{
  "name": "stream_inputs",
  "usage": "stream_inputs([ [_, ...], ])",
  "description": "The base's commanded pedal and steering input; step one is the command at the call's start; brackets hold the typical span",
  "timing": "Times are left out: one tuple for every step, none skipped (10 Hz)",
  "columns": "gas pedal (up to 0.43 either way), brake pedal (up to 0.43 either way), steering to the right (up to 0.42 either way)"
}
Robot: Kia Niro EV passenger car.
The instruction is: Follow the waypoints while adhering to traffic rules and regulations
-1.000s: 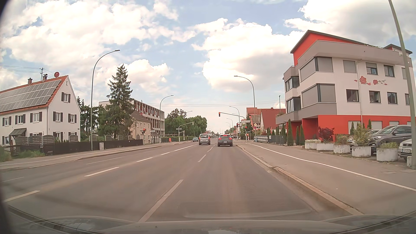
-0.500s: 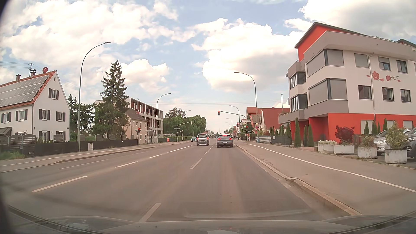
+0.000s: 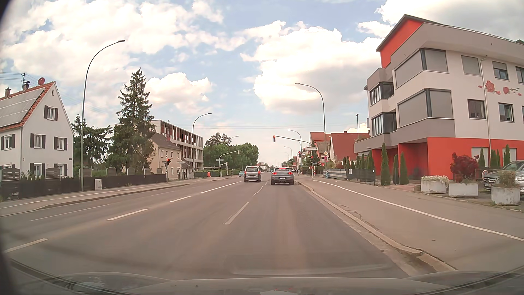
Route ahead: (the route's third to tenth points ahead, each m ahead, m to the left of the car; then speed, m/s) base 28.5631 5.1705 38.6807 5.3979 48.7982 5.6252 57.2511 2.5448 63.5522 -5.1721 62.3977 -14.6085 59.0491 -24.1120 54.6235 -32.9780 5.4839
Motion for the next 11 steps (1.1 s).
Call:
stream_inputs([
  [0.000,0.018,0.002],
  [0.008,0.018,0.002],
  [0.008,0.018,0.002],
  [0.008,0.018,0.004],
  [0.008,0.018,0.004],
  [0.008,0.018,0.005],
  [0.008,0.018,0.004],
  [0.008,0.018,0.004],
  [0.008,0.018,0.003],
  [0.008,0.018,0.004],
  [0.008,0.018,0.003],
])
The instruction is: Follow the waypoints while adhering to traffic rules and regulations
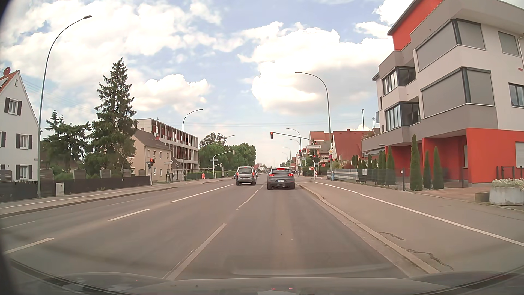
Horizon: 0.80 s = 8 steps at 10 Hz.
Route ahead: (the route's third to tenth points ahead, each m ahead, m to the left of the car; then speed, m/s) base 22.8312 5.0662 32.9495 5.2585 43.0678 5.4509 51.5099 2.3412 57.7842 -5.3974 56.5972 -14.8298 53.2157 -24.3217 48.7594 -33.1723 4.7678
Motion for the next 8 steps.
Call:
stream_inputs([
  [0.008,0.018,0.003],
  [0.008,0.018,0.004],
  [0.008,0.018,0.004],
  [0.008,0.018,0.004],
  [0.000,0.018,0.004],
  [0.000,0.018,0.003],
  [0.000,0.018,0.004],
  [0.000,0.018,0.003],
])
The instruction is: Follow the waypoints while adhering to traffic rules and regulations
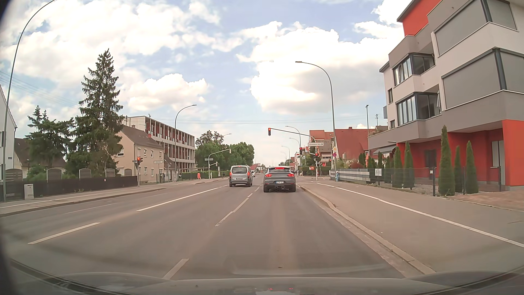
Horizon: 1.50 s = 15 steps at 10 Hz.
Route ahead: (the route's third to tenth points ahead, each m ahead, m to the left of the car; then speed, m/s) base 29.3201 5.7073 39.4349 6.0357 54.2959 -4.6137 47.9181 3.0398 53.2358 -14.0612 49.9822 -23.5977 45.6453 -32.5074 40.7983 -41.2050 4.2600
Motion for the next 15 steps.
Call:
stream_inputs([
  [0.000,0.018,0.003],
  [0.000,0.018,0.002],
  [0.000,0.018,0.003],
  [0.000,0.018,0.002],
  [0.000,0.018,0.002],
  [0.000,0.018,0.002],
  [0.000,0.018,0.000],
  [0.000,0.018,-0.003],
  [0.000,0.018,-0.003],
  [0.000,0.018,-0.002],
  [0.000,0.018,-0.002],
  [0.000,0.030,-0.003],
  [0.000,0.043,-0.002],
  [0.000,0.098,-0.001],
  [0.000,0.152,-0.001],
])
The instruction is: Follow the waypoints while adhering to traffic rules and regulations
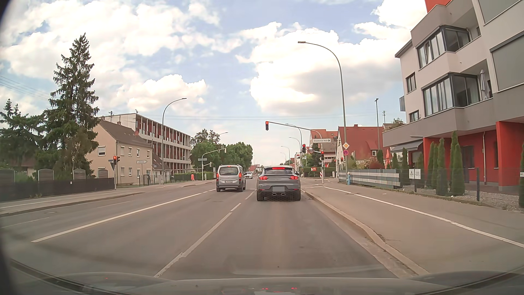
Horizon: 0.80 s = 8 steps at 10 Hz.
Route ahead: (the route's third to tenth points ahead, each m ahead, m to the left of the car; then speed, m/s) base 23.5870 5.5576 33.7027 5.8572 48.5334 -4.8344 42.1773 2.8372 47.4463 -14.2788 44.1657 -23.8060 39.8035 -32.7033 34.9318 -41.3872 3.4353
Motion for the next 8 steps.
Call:
stream_inputs([
  [0.000,0.159,0.000],
  [0.000,0.152,0.000],
  [0.000,0.165,0.001],
  [0.000,0.171,0.000],
  [0.000,0.171,0.000],
  [0.000,0.171,0.001],
  [0.000,0.165,0.001],
  [0.000,0.159,0.000],
])
